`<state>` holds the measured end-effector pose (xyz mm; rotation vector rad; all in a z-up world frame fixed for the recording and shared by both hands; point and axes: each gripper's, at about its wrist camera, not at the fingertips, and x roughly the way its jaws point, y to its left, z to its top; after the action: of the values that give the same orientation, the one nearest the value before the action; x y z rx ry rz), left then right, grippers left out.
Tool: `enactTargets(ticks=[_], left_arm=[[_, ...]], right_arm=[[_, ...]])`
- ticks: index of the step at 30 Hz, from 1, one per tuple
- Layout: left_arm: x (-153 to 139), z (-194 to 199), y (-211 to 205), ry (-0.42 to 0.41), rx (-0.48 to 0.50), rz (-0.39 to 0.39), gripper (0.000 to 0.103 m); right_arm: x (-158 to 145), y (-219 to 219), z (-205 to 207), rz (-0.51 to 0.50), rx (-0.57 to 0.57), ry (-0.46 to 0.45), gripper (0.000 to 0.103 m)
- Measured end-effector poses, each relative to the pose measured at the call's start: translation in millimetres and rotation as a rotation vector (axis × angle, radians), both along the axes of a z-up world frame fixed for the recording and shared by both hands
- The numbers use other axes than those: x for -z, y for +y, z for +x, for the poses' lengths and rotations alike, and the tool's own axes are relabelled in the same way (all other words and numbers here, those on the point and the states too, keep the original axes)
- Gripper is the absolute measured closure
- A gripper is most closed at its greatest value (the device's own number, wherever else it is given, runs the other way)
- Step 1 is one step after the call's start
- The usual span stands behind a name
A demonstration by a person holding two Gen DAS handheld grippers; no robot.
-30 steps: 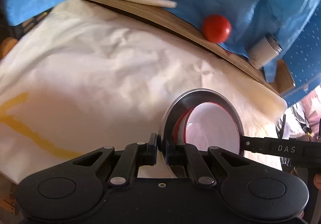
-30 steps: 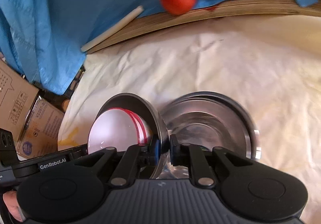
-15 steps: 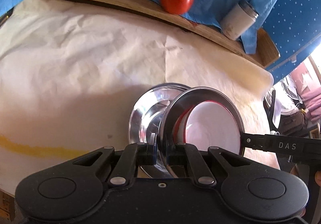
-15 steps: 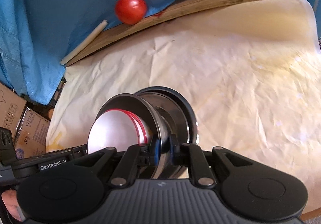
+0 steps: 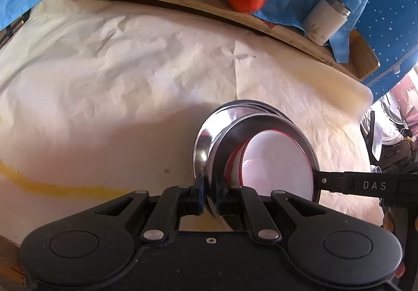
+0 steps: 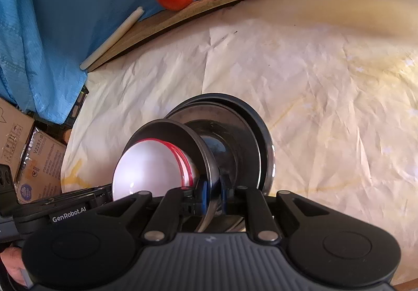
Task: Organize plates and bowls
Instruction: 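Lift the steel bowl with both grippers and carry it over the plate stack, then lower the steel bowl onto the steel plate stack with both grippers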
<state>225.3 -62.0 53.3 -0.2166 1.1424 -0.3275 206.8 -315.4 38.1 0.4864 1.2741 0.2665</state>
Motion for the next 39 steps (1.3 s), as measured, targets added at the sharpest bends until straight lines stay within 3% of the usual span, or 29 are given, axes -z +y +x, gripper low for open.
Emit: enactTargets(ticks=[18,39], left_arm=[[8.2,9.0,-22.4,-0.038,0.038,0.045,0.096],[9.0,13.6,-21.5,-0.044,0.022,0.029,0.095]], right_arm=[[9.0,-13.7,11.7,-0.014,0.031,0.015,0.09],[10.7,-16.1,14.3,-0.009,0.047,0.001,0.09]])
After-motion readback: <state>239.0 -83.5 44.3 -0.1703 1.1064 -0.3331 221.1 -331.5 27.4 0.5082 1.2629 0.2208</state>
